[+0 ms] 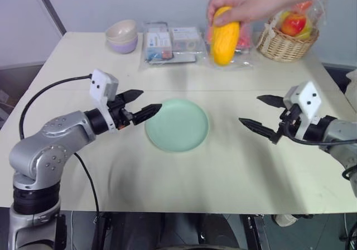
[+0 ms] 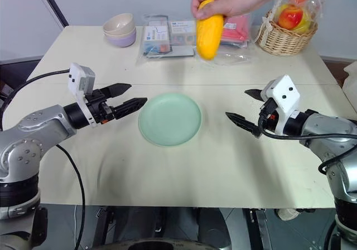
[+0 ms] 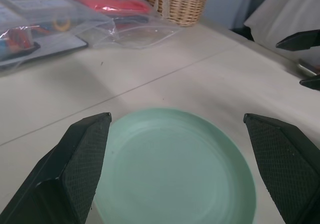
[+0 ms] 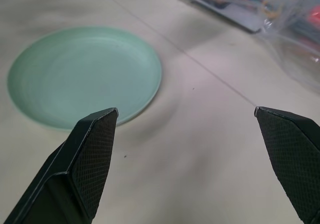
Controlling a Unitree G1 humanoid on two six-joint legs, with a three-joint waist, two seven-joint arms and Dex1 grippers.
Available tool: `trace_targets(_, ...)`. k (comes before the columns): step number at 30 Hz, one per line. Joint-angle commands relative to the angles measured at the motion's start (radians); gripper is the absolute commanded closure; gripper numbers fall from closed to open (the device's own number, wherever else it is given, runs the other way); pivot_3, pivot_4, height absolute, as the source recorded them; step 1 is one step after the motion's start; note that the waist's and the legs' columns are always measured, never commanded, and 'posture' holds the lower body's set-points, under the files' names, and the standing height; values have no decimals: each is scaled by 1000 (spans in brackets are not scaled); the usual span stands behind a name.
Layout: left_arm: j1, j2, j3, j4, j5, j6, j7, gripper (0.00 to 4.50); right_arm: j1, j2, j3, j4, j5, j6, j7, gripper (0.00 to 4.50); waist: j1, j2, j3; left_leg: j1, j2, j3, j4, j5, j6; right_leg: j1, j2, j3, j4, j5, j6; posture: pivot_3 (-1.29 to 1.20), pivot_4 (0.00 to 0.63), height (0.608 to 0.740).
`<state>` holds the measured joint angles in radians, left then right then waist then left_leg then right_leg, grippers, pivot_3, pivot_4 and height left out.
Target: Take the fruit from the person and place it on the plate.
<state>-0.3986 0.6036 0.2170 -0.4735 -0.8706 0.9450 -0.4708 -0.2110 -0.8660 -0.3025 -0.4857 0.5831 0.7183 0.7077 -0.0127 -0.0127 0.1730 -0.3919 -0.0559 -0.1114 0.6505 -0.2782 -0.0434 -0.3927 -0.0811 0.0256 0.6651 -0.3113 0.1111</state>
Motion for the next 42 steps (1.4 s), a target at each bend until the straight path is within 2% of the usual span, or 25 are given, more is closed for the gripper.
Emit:
trace_targets(1, -21, -8, 12, -10, -9, -19, 11, 72, -116, 66, -23, -31, 78, 73, -111, 0, -1, 0, 0, 0, 0, 0, 0, 0, 0, 0, 0, 0, 0, 0, 0, 0, 150, 740)
trace_targets(7, -32, -18, -6, -4, 4, -30, 9, 72, -396, 256, -13, 27, 193, 320, -380, 0, 0, 0, 0, 0, 0, 0, -2, 3, -5, -2, 0, 0, 0, 0, 0, 0, 150, 740)
trace_targets(12, -25, -16, -12, -11, 14, -42, 7, 72, -498, 353, -44, 52, 282, 447, -501, 0, 3, 0, 0, -1, -1, 0, -1, 3, -5, -2, -1, 0, -1, 0, 0, 0, 150, 740)
trace_targets(22, -14, -24, -10, -28, 13, -48, 24, 72, -597, 387, 27, 140, 253, 418, -510, 0, -7, 0, 0, -1, 0, 0, -2, 2, -3, -3, 0, 0, 0, 0, 0, 0, 150, 740)
trace_targets(30, -10, -30, -6, -42, 10, -47, 44, 72, -676, 414, 117, 306, 140, 269, -442, 0, -6, 0, 0, -1, 0, 1, -2, 2, -3, -3, 0, 0, 0, 0, 0, 0, 150, 740)
trace_targets(31, -9, -30, -5, -44, 10, -47, 47, 0, -680, 416, 123, 317, 130, 256, -434, 521, -6, 0, 0, -1, 0, 1, -2, 2, -4, -3, 0, 0, 0, 0, 0, 0, 150, 740)
trace_targets(32, -6, -30, -4, -46, 9, -47, 49, 0, -682, 419, 127, 325, 122, 244, -428, 775, -6, 0, 0, -1, 0, 1, -2, 2, -4, -3, 0, 0, 0, 0, 0, 0, 150, 740)
trace_targets(34, -2, -29, -1, -52, 7, -46, 53, 0, -686, 423, 134, 336, 110, 227, -418, 1759, -6, 0, 0, -2, 0, 1, -2, 2, -4, -4, 0, 0, 0, 0, 0, 0, 150, 740)
trace_targets(35, -1, -29, 0, -53, 5, -45, 55, 0, -688, 424, 135, 339, 107, 222, -414, 1967, -5, 0, 0, -2, 0, 1, -2, 3, -5, -4, 0, 0, 0, 0, 0, 0, 150, 740)
trace_targets(42, 2, -26, 5, -52, 4, -48, 62, 0, -698, 430, 129, 340, 96, 232, -417, 1991, -5, 0, 0, -2, 0, 0, -2, 3, -5, -4, 0, 1, 0, 0, 0, 0, 150, 740)
